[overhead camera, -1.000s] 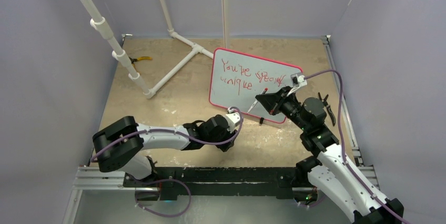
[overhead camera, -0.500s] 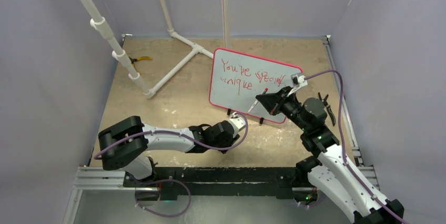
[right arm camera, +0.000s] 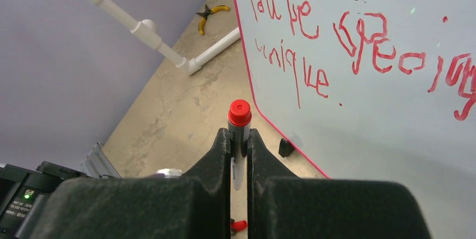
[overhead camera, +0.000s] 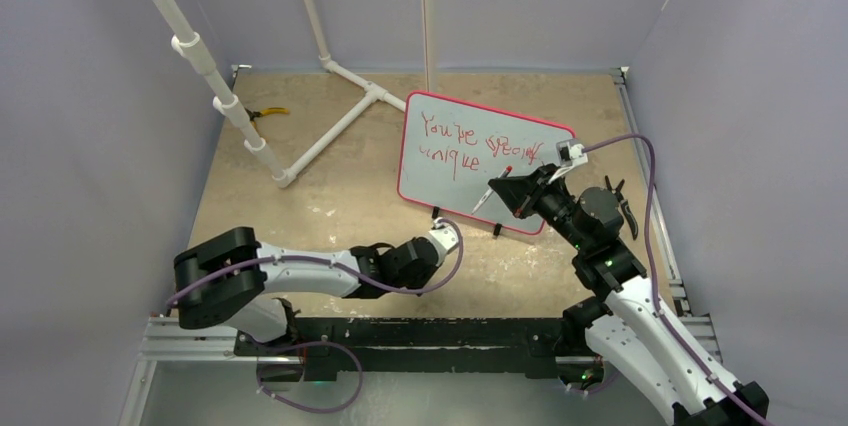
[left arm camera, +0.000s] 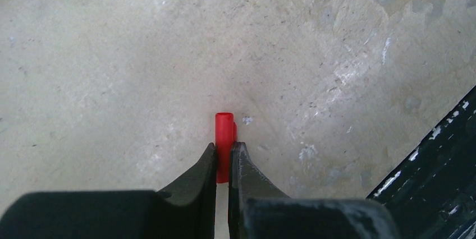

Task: Write a sentence on the whiteboard
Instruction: Pick up the pen cap from the center of the board, then close the whiteboard marker.

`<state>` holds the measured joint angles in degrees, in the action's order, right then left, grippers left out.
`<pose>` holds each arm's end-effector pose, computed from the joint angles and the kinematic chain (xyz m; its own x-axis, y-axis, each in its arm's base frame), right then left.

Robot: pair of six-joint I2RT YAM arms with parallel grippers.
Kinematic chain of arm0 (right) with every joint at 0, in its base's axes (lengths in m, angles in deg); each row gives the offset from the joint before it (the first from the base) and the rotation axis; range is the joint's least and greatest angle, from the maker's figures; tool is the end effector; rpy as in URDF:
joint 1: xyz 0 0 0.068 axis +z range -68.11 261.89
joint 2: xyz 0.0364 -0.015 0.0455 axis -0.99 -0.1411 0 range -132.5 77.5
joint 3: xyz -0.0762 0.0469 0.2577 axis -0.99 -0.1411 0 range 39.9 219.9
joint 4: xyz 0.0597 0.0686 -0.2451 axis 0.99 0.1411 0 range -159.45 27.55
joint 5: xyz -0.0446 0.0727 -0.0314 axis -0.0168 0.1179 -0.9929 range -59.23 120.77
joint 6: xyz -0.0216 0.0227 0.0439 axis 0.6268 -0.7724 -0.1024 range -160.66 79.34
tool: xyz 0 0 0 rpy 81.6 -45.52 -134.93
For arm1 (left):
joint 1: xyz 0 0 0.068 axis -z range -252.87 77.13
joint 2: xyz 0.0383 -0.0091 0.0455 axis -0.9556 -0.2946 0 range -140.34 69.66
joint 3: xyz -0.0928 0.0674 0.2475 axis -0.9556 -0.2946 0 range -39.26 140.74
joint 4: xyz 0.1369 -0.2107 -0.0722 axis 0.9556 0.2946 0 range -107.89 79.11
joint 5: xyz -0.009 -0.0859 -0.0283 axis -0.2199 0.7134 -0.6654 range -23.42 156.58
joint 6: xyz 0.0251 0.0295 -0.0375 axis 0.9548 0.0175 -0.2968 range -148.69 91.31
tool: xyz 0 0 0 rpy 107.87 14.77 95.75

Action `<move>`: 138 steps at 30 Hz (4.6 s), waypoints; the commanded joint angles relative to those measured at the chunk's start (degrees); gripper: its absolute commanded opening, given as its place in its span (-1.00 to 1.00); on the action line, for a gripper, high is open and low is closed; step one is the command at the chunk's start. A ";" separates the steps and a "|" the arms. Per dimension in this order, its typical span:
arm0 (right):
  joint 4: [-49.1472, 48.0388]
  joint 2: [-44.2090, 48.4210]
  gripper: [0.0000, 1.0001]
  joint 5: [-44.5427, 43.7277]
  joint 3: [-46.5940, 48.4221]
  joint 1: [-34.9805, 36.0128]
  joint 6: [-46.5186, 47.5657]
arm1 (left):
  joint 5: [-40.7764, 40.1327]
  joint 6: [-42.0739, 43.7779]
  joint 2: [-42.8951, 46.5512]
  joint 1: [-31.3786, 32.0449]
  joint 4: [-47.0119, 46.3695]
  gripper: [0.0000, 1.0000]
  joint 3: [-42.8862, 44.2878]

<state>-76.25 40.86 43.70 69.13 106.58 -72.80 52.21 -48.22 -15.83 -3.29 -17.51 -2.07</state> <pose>0.1488 0.0772 0.2977 -0.3328 0.4177 -0.8455 -0.5118 0.6730 0.5339 0.1055 -0.2581 0.1522 -0.5314 0.4989 -0.6846 0.7141 0.6986 -0.0451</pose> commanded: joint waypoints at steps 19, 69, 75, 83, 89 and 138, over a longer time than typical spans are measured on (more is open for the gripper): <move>-6.55 -4.45 -1.00 9.48 0.38 -1.00 -9.63 | 3.11 0.55 26.26 -3.47 -40.41 -1.00 -23.04; -16.79 -8.15 -1.00 16.67 -5.91 -1.01 -14.54 | 12.53 -4.55 21.08 -6.64 -53.10 -1.00 -23.89; -19.33 -10.00 -1.00 18.14 -6.90 -0.89 -15.28 | 13.27 -4.99 20.30 -6.87 -53.89 -1.00 -23.51; -19.77 -10.60 -1.00 18.44 -7.28 -0.52 -15.15 | 13.72 -5.34 19.03 -7.18 -54.11 -1.00 -22.54; -20.68 -11.45 -1.00 18.80 -7.70 -0.41 -15.15 | 14.02 -5.69 18.35 -7.18 -54.88 -1.00 -22.44; -20.54 -15.38 -1.00 20.42 -9.69 1.64 -11.36 | 13.66 -6.13 12.56 -8.27 -60.90 -1.00 -20.06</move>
<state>-95.79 26.34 63.32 60.23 107.17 -87.12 66.04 -53.66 -1.65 -10.67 -72.39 -24.49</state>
